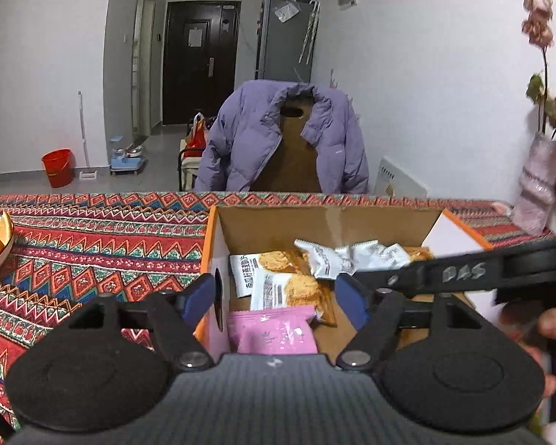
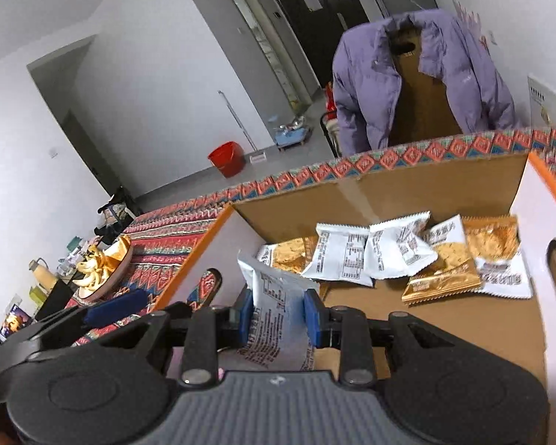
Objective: Organize snacks
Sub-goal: 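Carry both packets over the red box and open both grippers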
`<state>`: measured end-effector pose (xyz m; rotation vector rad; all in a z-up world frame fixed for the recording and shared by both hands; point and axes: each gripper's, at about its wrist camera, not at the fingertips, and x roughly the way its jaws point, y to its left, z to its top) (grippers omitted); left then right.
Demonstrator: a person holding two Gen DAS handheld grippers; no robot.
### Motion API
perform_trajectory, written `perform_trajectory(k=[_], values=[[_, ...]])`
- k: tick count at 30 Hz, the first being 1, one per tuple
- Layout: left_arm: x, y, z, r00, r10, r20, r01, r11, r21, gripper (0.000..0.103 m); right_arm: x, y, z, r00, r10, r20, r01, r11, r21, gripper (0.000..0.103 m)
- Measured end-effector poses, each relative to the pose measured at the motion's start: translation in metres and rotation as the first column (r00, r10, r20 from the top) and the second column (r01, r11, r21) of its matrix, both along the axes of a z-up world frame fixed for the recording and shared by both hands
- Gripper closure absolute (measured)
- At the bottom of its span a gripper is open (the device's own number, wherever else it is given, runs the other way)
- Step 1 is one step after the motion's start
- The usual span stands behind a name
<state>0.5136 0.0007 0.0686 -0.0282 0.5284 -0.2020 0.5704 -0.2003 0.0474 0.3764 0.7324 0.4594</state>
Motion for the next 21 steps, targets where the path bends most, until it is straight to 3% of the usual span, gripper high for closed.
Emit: perform_trajectory(k=[4,7,12,21], values=[[-0.006,0.016,0.01,0.996,0.069,0.052,-0.07,0.997,0.021,0.026,0.004,0.01,-0.011,0.999,0.025,-0.038,-0.025,1.0,-0.006,0.071],[-0.009,0.029,0.018,0.992,0.112,0.06,-0.113,0.994,0.012,0.026,0.002,0.013,-0.012,0.999,0.017,-0.048,-0.017,1.0,-0.012,0.042],[-0.023,0.042,0.033,0.987,0.143,0.067,-0.144,0.99,0.009,0.026,-0.011,0.005,0.004,1.0,-0.023,-0.013,0.023,1.0,-0.015,0.042],[-0.098,0.059,0.061,0.984,0.126,0.123,-0.132,0.99,0.047,0.019,-0.089,-0.026,0.059,0.991,-0.04,0.124,0.062,0.983,-0.173,0.037]])
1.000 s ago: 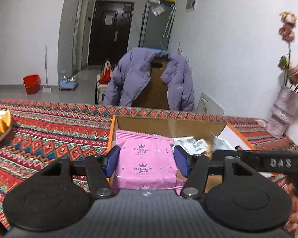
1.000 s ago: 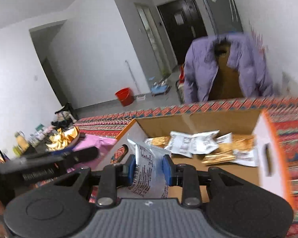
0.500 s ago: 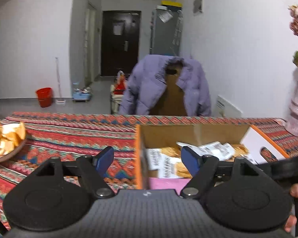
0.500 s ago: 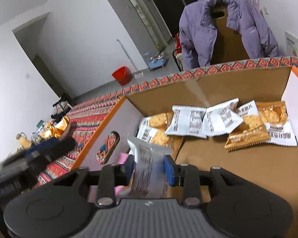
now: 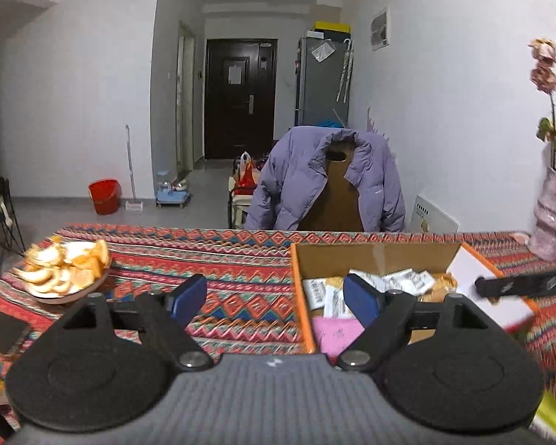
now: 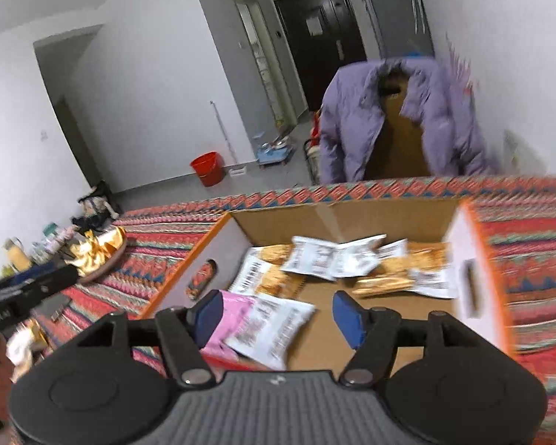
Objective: Organize snacks
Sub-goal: 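Carry both packets over the red box and open both grippers, then move both grippers back toward the snack pile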
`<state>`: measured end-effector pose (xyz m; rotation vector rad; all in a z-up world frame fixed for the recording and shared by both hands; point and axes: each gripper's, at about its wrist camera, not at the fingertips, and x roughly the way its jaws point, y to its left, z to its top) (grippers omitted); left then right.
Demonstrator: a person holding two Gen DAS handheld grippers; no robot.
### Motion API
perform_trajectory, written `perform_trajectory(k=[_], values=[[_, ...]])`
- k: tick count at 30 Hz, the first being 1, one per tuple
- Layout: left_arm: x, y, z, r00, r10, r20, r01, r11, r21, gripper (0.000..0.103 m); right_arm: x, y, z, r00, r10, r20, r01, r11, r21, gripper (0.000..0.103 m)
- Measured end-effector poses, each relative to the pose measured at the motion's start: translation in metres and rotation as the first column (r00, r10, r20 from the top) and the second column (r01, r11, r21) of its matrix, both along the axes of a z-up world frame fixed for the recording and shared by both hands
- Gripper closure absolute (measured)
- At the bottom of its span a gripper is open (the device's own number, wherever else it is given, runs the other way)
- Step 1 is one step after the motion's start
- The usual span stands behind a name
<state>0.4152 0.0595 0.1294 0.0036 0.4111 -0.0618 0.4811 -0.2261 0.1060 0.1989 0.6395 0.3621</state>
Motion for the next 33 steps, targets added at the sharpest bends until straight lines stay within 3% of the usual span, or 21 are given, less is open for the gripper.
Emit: perform_trajectory(k=[5,13,22,26,30,33], values=[[-0.051,0.012,0.012,1.0,-0.012,0.015,0.012,1.0,-0.027,0.015,-0.06,-0.03,0.027,0.992,-0.082,0.093,0.092,0.99,-0.107,0.032],[-0.117,-0.004,0.025,0.997,-0.021,0.074,0.022,1.0,-0.019,0.012,-0.137,-0.053,0.044,0.978,-0.1,0.185,0.119,0.988,-0.095,0.027],[-0.202,-0.015,-0.019,1.0,0.015,0.007,-0.014,0.996,-0.085,0.01,-0.245,-0.042,-0.009,0.973,-0.029,0.227,0.071,0.982,-0.177,0.019],[-0.23,-0.02,-0.053,0.996,0.019,-0.092,-0.025,0.998,-0.066,0.009,-0.289,-0.047,-0.034,0.986,-0.024,0.166,0.054,0.982,-0.183,0.019],[-0.243,-0.017,-0.069,0.987,0.051,-0.151,-0.064,0.994,-0.089,0.009,-0.314,-0.051,-0.048,0.992,-0.007,0.129,0.033,0.979,-0.202,0.019],[-0.245,-0.017,-0.066,0.988,0.062,-0.14,-0.072,0.995,-0.068,0.009,-0.318,-0.055,-0.054,0.991,-0.023,0.131,0.054,0.97,-0.238,0.019]])
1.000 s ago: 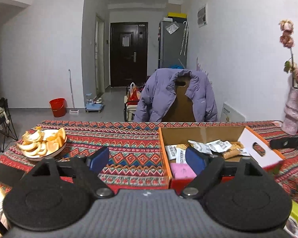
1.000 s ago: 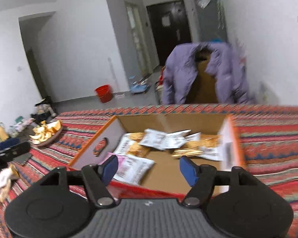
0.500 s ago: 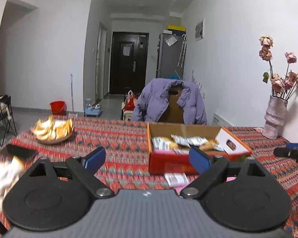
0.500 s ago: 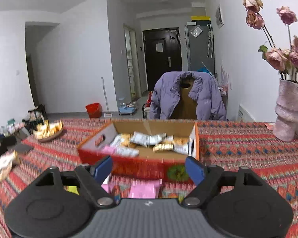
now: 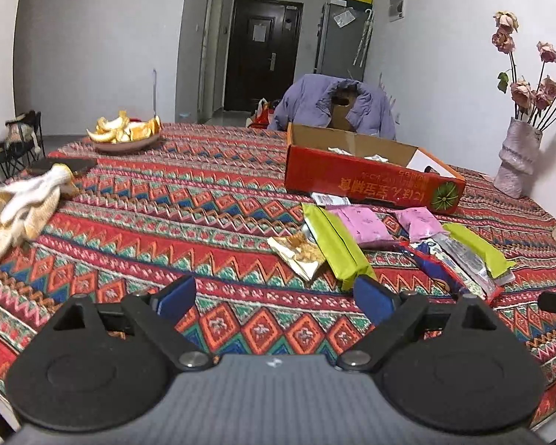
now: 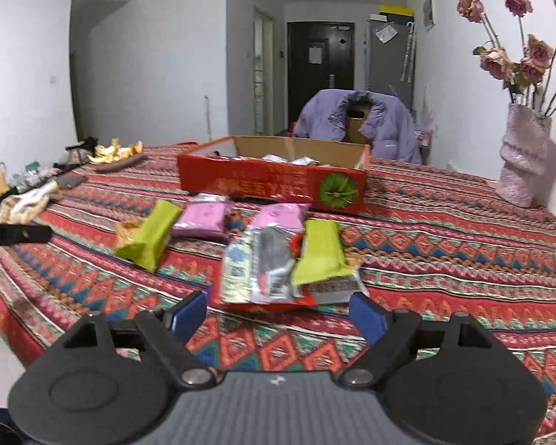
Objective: Organize snacks
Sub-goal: 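Move both grippers back toward the snack pile, then grasp a yellow-green bar with the left gripper while the right grasps a silver packet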
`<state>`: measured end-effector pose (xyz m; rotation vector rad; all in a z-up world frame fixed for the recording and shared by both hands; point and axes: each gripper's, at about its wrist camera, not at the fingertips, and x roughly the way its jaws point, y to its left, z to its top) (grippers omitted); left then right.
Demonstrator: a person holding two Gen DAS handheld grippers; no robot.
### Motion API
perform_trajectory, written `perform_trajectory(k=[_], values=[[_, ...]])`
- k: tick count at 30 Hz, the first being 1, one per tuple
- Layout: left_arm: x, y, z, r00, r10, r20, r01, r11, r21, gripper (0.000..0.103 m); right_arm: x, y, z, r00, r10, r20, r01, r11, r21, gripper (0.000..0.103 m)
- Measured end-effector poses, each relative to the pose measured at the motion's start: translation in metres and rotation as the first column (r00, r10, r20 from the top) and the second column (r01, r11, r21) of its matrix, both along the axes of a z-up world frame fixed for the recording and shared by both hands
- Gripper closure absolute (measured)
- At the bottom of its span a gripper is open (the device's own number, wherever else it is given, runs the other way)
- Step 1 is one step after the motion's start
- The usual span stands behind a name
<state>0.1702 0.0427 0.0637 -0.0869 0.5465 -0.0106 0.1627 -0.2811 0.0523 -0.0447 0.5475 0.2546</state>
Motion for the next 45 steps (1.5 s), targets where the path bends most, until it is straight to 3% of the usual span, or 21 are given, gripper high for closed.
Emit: perform_trajectory(k=[10,15,19,26,28,33,38,40,45], values=[[0.014,-0.018,0.007,0.999,-0.049,0.003,0.049,0.999,0.021,0.009,0.001,-0.005,0.002,1.0,0.0,0.015,0.0,1.0,0.023,0.019],[0.054,-0.045,-0.003,0.993,-0.115,-0.033,0.114,0.993,-0.033,0.01,0.014,-0.002,-0.005,1.0,0.004,-0.013,-0.004,1.0,0.026,0.019],[0.102,-0.079,-0.021,0.993,-0.108,-0.052,0.111,0.992,0.062,0.025,0.031,0.008,-0.007,0.999,0.024,-0.028,-0.024,0.999,0.024,0.019],[0.15,-0.086,-0.048,0.986,-0.114,-0.124,0.122,0.991,0.058,0.039,0.066,0.022,-0.007,0.998,0.042,-0.055,-0.04,0.999,0.03,0.02],[0.152,-0.083,-0.053,0.985,-0.111,-0.13,0.122,0.99,0.076,0.052,0.081,0.027,-0.01,0.997,0.05,-0.064,-0.047,0.998,0.039,0.02],[0.139,-0.077,-0.054,0.975,-0.185,-0.12,0.199,0.974,0.109,0.06,0.122,0.051,-0.022,0.992,0.089,-0.085,-0.09,0.996,-0.006,0.02],[0.121,-0.069,-0.045,0.974,-0.196,-0.11,0.209,0.969,0.129,0.066,0.154,0.078,-0.045,0.989,0.068,-0.133,-0.087,0.986,-0.141,0.02],[0.115,-0.065,-0.041,0.974,-0.197,-0.107,0.209,0.971,0.114,0.068,0.153,0.082,-0.049,0.987,0.073,-0.143,-0.093,0.986,-0.137,0.023],[0.099,-0.058,-0.028,0.978,-0.198,-0.072,0.204,0.976,0.082,0.069,0.126,0.08,-0.046,0.986,0.077,-0.149,-0.092,0.991,-0.1,0.042]])
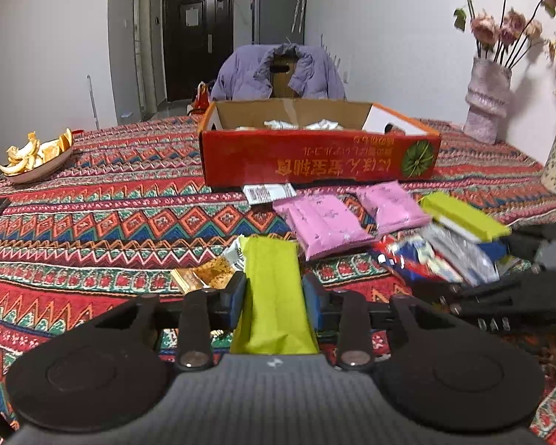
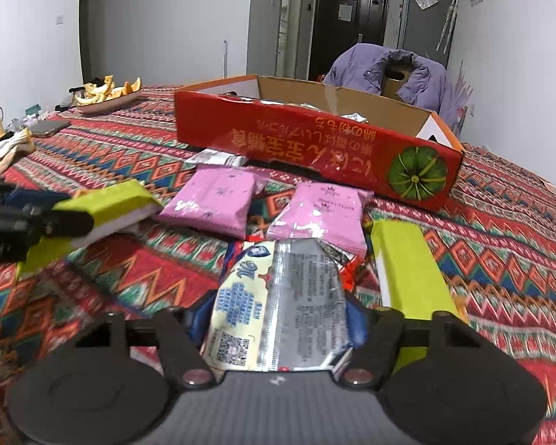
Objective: Organize snacks
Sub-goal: 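Grasp a yellow-green bar with the left gripper while the right grasps a silver packet, then lower both packets into the red box and open both grippers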
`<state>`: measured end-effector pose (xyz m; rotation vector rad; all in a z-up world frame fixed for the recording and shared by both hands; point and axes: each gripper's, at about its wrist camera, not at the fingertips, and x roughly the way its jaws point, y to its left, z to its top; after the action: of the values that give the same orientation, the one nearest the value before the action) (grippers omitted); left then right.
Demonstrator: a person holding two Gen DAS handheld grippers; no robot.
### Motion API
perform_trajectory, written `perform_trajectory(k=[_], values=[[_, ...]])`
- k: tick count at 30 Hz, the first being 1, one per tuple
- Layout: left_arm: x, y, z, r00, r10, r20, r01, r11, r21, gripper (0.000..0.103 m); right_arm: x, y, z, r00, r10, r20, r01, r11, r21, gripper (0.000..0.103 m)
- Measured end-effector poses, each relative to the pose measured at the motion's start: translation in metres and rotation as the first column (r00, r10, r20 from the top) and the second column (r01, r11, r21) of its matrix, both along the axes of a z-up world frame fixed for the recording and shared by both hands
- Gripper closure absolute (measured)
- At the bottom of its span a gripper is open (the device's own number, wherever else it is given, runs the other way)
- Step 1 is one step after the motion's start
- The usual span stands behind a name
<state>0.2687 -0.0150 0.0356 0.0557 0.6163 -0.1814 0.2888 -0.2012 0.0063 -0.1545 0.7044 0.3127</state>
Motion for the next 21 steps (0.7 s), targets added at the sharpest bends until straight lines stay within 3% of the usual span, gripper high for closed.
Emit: perform_trajectory(k=[10,21], values=[[-0.032,0.007,0.031,0.996,0.01,0.089,-0.004,0.998,-0.07,0.069,-0.073,-0.014,0.029,0.998,-0.011,0.054,0.007,0.997,0.071,0.044],[-0.031,0.005,0.044,0.994,0.015,0.104,-0.005,0.995,-0.102,0.069,-0.075,-0.018,0.041,0.996,0.003,0.094,-0.012,0.995,0.099,0.044]])
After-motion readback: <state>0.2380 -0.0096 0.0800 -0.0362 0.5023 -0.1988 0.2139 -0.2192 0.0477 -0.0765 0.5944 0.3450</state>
